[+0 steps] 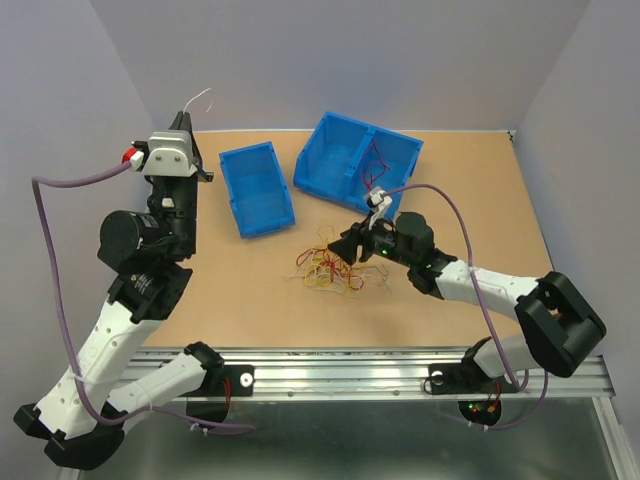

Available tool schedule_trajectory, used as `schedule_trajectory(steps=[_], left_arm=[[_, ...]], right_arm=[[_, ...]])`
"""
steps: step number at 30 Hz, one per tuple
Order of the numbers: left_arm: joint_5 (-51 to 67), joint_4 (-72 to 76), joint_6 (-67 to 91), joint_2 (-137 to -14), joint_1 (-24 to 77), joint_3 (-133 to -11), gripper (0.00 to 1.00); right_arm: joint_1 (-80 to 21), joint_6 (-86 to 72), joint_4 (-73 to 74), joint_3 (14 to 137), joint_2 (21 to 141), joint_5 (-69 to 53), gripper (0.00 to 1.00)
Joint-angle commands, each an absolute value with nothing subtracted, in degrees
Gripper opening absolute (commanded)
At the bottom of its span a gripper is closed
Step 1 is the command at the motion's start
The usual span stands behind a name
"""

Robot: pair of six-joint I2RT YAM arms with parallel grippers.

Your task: Untangle the cables

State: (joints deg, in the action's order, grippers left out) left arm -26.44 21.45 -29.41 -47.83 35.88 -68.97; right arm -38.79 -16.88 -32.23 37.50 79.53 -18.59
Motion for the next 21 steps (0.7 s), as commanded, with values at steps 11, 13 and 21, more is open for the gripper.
schedule_trajectory(steps=[11, 13, 21], left_arm=[[-22.3, 20.3, -28.6, -50.2, 35.8, -71.8, 0.00], [-21.2, 19.4, -28.7, -51.1, 35.7, -74.3, 0.00], [-14.7, 20.2, -29.3, -58.4, 35.7, -81.4, 0.00]], right_arm=[[-39.9, -13.6, -34.6, 42.6, 82.9, -23.1, 0.74], [-40.0, -13.7, -34.8, 42.9, 82.8, -23.1, 0.74], [-39.9, -13.9, -35.6, 42.5, 81.1, -21.8, 0.74]])
